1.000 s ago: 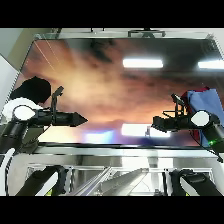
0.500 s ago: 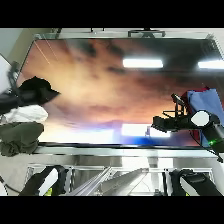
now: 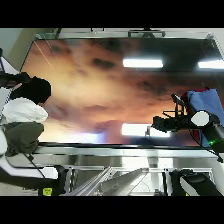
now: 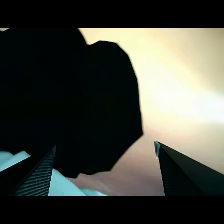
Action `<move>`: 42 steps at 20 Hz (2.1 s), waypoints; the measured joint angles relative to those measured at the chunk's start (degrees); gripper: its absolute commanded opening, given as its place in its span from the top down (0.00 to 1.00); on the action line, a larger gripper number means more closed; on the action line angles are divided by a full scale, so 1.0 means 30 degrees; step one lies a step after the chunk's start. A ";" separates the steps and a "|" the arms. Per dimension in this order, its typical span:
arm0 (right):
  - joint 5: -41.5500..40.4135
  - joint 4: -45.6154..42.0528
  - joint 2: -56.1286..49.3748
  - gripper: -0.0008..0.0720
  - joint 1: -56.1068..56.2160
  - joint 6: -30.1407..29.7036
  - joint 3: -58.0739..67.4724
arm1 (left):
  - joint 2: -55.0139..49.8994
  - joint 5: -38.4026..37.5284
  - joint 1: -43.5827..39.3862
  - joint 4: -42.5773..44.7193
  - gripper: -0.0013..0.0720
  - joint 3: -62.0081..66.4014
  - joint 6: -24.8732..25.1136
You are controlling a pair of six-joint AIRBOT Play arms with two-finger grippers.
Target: Fold the shirts.
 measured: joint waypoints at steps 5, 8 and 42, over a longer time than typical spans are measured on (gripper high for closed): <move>0.0000 0.0000 0.0000 0.95 0.0000 0.0000 0.0000 | -0.5574 -0.0685 -0.0153 0.1996 0.15 0.2820 -0.0423; 0.0000 0.0000 0.0000 0.95 0.0000 0.0000 0.0000 | -0.7497 -0.1027 -0.0204 0.2550 0.97 0.4073 -0.0933; -0.0401 -0.0036 -0.2463 0.47 -0.2025 -0.4699 0.3767 | 0.1836 -0.8204 -1.4229 -0.9493 0.01 -0.1115 -0.2324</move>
